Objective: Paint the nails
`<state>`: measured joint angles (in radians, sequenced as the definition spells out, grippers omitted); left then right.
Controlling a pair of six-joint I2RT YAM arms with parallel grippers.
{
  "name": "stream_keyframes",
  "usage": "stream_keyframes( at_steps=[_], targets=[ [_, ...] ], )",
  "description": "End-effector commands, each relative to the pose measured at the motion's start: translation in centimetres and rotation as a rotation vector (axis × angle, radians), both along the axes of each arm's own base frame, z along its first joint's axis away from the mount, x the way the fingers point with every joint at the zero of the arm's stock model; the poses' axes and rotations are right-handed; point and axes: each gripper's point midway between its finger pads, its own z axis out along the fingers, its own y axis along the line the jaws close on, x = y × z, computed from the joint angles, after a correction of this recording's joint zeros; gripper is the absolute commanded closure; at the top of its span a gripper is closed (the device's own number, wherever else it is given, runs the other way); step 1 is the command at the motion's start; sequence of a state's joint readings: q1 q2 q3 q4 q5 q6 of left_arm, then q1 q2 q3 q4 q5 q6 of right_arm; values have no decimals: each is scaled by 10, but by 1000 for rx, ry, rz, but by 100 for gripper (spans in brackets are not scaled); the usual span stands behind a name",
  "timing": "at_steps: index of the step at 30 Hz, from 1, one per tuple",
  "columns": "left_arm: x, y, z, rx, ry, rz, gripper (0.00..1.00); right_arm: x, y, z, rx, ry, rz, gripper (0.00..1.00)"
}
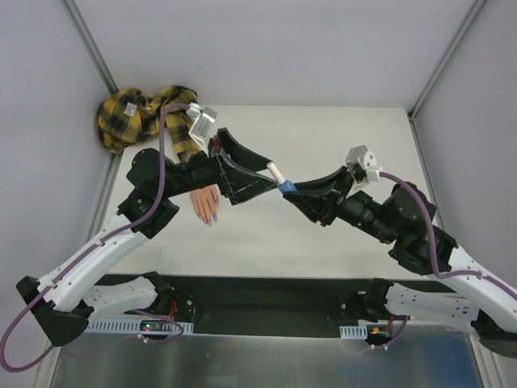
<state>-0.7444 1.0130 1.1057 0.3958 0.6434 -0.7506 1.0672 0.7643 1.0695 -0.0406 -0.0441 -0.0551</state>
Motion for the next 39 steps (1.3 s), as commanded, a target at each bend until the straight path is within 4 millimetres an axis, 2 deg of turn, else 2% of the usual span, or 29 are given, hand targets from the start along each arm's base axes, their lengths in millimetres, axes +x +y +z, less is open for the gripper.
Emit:
stream_keyframes(
  at_steps=[1, 2, 3, 4, 6, 7, 9, 15, 17, 21, 22, 24, 26, 27, 28, 29, 30, 31, 32, 33, 34, 35, 37, 38, 39],
  targets=[
    [40, 23, 0, 83, 10, 286, 16, 33, -11, 13, -76, -166, -176, 100],
    [45, 25, 6, 80, 21, 315, 19, 38, -11, 13, -86, -186, -194, 100],
    [57, 24, 2, 94, 56, 362, 19, 44, -12, 12, -113, -227, -222, 100],
    [62, 25, 10, 87, 76, 379, 21, 46, -10, 15, -109, -250, -233, 100],
    [74, 17, -3, 136, 135, 393, 27, 55, -9, 16, -122, -285, -274, 100],
    [77, 17, 1, 134, 159, 405, 29, 59, -9, 17, -136, -306, -292, 100],
    [86, 13, -7, 158, 202, 420, 37, 67, -11, 17, -151, -326, -339, 100],
    [99, 5, -13, 169, 270, 435, 40, 76, -11, 18, -178, -359, -394, 100],
    [99, -1, -12, 173, 279, 408, 45, 77, -12, 17, -184, -363, -398, 100],
    [96, -9, -6, 167, 252, 359, 68, 76, -13, 17, -176, -357, -401, 100],
    [95, -10, -5, 166, 249, 348, 74, 76, -13, 17, -172, -354, -402, 100],
    [91, -13, -4, 150, 244, 318, 80, 76, -14, 16, -168, -342, -404, 100],
    [84, -16, 1, 125, 225, 276, 90, 76, -15, 16, -159, -326, -410, 100],
    [78, -19, -2, 125, 229, 232, 95, 76, -14, 15, -154, -318, -408, 100],
    [72, -21, 8, 85, 190, 197, 100, 75, -15, 16, -142, -313, -405, 100],
    [67, -21, 13, 65, 185, 169, 100, 73, -14, 17, -127, -304, -396, 100],
    [59, -24, 7, 64, 176, 112, 100, 71, -13, 18, -105, -284, -384, 100],
    [52, -24, 21, 9, 123, 77, 100, 66, -14, 22, -78, -277, -362, 100],
    [44, -23, 25, -19, 118, 39, 100, 64, -15, 24, -57, -267, -350, 100],
    [35, -25, 18, -13, 112, -27, 100, 60, -16, 27, -19, -232, -331, 100],
    [28, -23, 30, -63, 58, -59, 100, 52, -14, 30, 8, -229, -283, 100],
    [21, -24, 30, -74, 73, -110, 100, 47, -20, 37, 44, -227, -266, 100],
    [7, -25, 25, -79, 57, -205, 100, 30, -16, 43, 100, -189, -165, 100],
    [-2, -22, 33, -114, 35, -248, 100, 25, -21, 49, 131, -180, -143, 100],
    [-7, -21, 32, -118, 22, -276, 100, 17, -20, 52, 147, -174, -100, 100]
  ],
)
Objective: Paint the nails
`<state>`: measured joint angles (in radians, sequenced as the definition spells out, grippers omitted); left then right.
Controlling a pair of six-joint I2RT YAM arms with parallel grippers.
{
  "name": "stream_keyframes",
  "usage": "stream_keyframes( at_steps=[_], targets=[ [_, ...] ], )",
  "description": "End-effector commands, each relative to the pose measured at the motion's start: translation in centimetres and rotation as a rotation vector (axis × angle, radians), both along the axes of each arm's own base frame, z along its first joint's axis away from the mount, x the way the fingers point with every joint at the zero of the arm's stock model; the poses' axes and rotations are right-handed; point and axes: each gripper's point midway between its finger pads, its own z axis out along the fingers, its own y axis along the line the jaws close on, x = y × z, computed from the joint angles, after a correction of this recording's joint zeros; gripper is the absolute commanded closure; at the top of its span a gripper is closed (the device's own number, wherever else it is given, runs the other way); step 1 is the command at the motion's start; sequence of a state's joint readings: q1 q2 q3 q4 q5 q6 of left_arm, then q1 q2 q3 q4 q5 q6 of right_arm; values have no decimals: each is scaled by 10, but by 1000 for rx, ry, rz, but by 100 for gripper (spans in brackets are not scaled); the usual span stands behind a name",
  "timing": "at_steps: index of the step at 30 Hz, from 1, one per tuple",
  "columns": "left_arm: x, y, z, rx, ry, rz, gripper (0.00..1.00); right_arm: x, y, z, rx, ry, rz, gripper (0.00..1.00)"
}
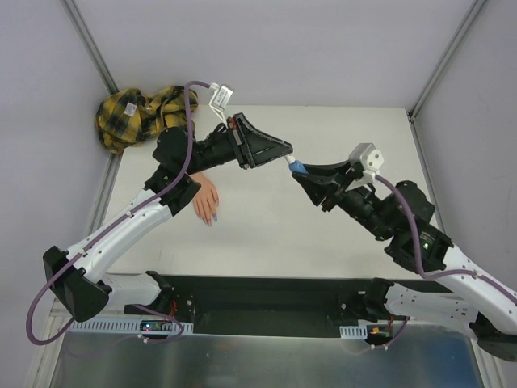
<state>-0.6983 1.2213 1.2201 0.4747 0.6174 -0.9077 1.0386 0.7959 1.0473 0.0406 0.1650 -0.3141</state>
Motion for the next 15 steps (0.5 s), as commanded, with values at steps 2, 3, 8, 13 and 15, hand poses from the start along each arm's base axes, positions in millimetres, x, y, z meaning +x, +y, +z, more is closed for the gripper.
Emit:
stream_keyframes(
  at_steps=[2, 3, 8, 13, 15],
  targets=[
    [-74, 12, 27, -126, -172, -353, 100, -53, -3, 59, 275, 31, 282, 100],
    [-78, 13, 27, -128, -181, -371, 100, -57, -3, 62, 292, 38, 308, 100],
    [-96, 24, 34, -196, -212, -418, 100, -82, 7, 73, 398, 145, 490, 100],
    [-117, 33, 46, -245, -277, -479, 100, -93, 17, 79, 468, 204, 602, 100],
    [-113, 31, 44, -232, -246, -467, 100, -93, 18, 80, 476, 214, 611, 100]
  ],
)
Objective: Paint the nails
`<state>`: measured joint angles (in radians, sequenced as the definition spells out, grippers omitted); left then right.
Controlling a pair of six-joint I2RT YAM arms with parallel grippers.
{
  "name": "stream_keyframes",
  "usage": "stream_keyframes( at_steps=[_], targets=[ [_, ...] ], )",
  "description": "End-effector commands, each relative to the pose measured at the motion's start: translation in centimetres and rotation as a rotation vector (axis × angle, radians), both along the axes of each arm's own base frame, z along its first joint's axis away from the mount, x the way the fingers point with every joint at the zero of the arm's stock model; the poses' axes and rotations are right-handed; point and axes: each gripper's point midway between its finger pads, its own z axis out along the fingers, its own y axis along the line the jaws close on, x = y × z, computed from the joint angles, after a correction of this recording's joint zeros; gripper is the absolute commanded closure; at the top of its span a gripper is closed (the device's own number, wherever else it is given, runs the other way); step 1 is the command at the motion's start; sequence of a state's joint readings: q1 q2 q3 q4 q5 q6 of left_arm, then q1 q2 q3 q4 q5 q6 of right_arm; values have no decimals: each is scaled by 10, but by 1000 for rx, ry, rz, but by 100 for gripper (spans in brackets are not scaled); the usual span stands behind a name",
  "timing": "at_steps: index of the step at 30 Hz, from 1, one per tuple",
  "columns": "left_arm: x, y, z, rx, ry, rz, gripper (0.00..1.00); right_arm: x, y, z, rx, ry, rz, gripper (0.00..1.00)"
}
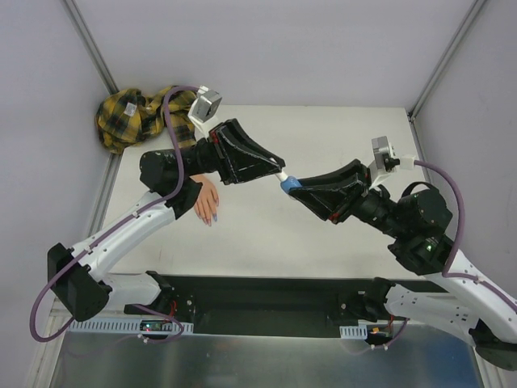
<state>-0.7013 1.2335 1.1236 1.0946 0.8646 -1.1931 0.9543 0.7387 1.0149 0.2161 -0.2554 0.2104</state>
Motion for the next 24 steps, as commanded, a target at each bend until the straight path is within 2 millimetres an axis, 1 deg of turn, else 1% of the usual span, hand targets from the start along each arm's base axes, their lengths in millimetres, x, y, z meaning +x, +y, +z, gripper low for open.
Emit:
stream_keyframes(
  at_steps=[1, 2, 3, 4, 5, 6, 7, 8, 9, 10, 11, 12, 13, 14, 15, 16, 17, 18, 20, 24],
  targets=[
    [-41, 10, 2, 13, -60, -126, 91, -20, 3, 32, 139, -17, 128, 100],
    [-40, 10, 2, 24, -64, -115, 81, -18, 1, 32, 132, -32, 110, 100],
    [-39, 10, -2, 69, -25, -100, 68, -13, 2, 26, 107, -22, 85, 100],
    [-36, 10, -2, 75, -64, -56, 42, -12, -1, 25, 98, -29, 66, 100],
    [-33, 10, -4, 95, -62, -24, 35, -7, 0, 15, 49, -40, 36, 100],
    [-31, 15, 0, 99, -53, 38, 28, -2, -2, 13, 33, -46, 2, 100],
    [-22, 13, -9, 159, -49, 101, 20, 1, -6, 15, 17, -64, -28, 100],
    [-17, 15, -11, 188, -38, 146, 18, 9, -6, 4, -29, -47, -69, 100],
    [-5, 19, -8, 188, -54, 247, 17, 13, -10, 6, -54, -89, -107, 100],
    [2, 20, -17, 261, 12, 289, 15, 17, -9, -3, -100, -83, -125, 100],
    [11, 23, -18, 284, 46, 351, 15, 23, -10, -4, -117, -88, -157, 100],
    [26, 27, -11, 287, 85, 450, 15, 27, -11, -5, -144, -125, -180, 100],
    [35, 29, -28, 361, 161, 491, 16, 31, -10, -6, -171, -128, -194, 100],
    [44, 29, -33, 386, 200, 521, 16, 36, -11, -6, -184, -137, -224, 100],
    [51, 31, -31, 393, 240, 559, 16, 38, -11, -5, -201, -168, -241, 100],
    [55, 30, -38, 428, 282, 568, 16, 41, -12, -3, -211, -185, -260, 100],
    [60, 26, -43, 449, 309, 569, 18, 48, -12, -3, -222, -189, -296, 100],
    [63, 25, -40, 445, 329, 571, 19, 50, -13, -1, -236, -219, -316, 100],
    [69, 21, -41, 450, 353, 579, 21, 58, -13, -7, -281, -216, -358, 100],
    [79, 19, -35, 437, 368, 607, 24, 62, -10, -10, -319, -257, -393, 100]
  ],
)
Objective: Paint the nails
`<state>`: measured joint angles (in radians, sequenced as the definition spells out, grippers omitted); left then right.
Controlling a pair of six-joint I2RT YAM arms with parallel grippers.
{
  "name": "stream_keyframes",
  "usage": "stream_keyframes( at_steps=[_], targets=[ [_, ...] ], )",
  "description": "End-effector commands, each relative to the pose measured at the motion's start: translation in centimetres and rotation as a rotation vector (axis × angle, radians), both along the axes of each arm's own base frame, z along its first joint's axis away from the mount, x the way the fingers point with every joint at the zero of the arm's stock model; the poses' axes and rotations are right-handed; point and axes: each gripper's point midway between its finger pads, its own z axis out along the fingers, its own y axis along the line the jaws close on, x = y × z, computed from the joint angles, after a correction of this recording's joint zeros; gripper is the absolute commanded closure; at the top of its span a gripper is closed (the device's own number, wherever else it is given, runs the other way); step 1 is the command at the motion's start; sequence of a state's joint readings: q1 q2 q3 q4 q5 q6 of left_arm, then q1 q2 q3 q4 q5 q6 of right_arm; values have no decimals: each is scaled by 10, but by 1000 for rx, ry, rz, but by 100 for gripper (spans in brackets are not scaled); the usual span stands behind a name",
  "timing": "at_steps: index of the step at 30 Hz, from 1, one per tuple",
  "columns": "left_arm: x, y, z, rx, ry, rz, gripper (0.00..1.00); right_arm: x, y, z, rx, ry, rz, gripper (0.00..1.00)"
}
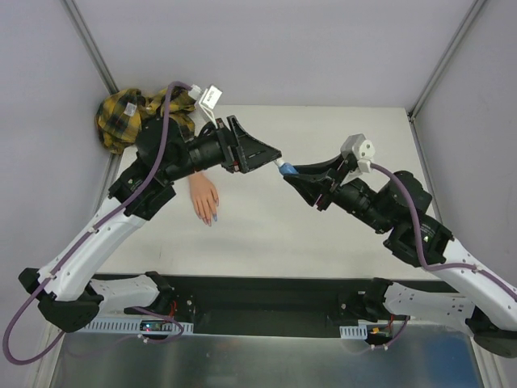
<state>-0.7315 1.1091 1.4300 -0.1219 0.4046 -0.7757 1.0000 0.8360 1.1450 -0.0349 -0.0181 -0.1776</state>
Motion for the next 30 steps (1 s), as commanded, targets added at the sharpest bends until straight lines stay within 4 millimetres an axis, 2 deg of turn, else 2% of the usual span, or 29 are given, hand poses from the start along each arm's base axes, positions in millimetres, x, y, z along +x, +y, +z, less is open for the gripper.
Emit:
stream_keyframes(
  at_steps=[1, 2, 3, 6, 7, 9, 10, 12, 14, 15, 16, 17, 23, 30],
  targets=[
    [17, 3, 1, 19, 41, 77, 26, 13, -12, 20, -27, -114, -114, 100],
    [19, -2, 0, 21, 42, 70, 27, 11, -10, 19, -30, -120, -109, 100],
    [19, -4, 1, 18, 42, 59, 38, 12, -8, 17, -37, -123, -114, 100],
    [17, -15, 1, -2, 38, -6, 58, 14, -7, 15, -52, -139, -136, 100],
    [16, -17, 2, -12, 31, -17, 72, 15, -7, 15, -55, -140, -137, 100],
    [12, -22, 2, -33, 13, -64, 81, 14, -6, 13, -59, -138, -136, 100],
    [10, -24, 2, -39, 7, -83, 90, 14, -6, 12, -57, -134, -133, 100],
    [2, -27, -1, -57, -4, -138, 99, 11, -7, 11, -42, -116, -125, 100],
    [-2, -26, 12, -123, -49, -164, 100, 7, -8, 16, 5, -114, -112, 100],
    [-5, -27, 2, -131, -40, -190, 100, 5, -9, 18, 32, -91, -103, 100],
    [-9, -25, 17, -193, -105, -211, 100, 2, -11, 20, 59, -87, -94, 100],
    [-10, -27, 9, -212, -66, -231, 100, 0, -12, 22, 80, -78, -89, 100],
    [-36, -24, 24, -347, -163, -394, 100, -17, -18, 36, 260, 46, -1, 100],
    [-71, -14, 23, -370, -274, -556, 100, -38, -23, 45, 421, 212, 153, 100]
  ],
)
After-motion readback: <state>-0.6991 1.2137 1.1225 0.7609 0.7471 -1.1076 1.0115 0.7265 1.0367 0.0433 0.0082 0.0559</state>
